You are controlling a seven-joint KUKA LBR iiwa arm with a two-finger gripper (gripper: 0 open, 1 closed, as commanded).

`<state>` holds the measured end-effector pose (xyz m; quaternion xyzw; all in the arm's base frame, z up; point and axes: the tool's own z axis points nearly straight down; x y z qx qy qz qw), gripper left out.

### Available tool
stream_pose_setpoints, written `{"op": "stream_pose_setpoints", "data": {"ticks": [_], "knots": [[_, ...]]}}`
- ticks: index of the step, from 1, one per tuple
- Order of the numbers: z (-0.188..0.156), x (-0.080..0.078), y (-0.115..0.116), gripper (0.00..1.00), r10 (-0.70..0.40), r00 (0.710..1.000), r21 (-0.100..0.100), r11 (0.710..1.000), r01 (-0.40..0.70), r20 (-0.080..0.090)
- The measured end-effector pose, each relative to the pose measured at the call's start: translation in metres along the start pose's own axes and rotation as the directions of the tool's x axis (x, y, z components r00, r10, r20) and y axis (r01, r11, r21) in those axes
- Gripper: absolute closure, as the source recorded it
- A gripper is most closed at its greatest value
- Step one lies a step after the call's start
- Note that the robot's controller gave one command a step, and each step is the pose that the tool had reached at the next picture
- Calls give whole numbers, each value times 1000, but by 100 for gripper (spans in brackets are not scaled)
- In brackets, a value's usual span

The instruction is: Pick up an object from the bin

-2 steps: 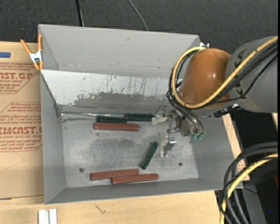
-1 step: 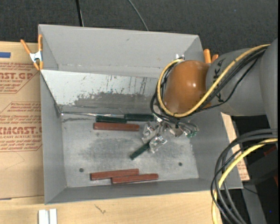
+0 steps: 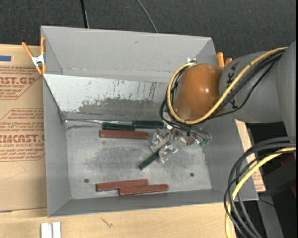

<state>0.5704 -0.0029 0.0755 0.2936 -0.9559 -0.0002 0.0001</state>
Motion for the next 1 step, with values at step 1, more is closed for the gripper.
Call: {"op": "stream_pose_setpoints", "data": {"ticks": [1], "knots": [[-163,6,-16,100,59,998,4,998,-59,7]]}}
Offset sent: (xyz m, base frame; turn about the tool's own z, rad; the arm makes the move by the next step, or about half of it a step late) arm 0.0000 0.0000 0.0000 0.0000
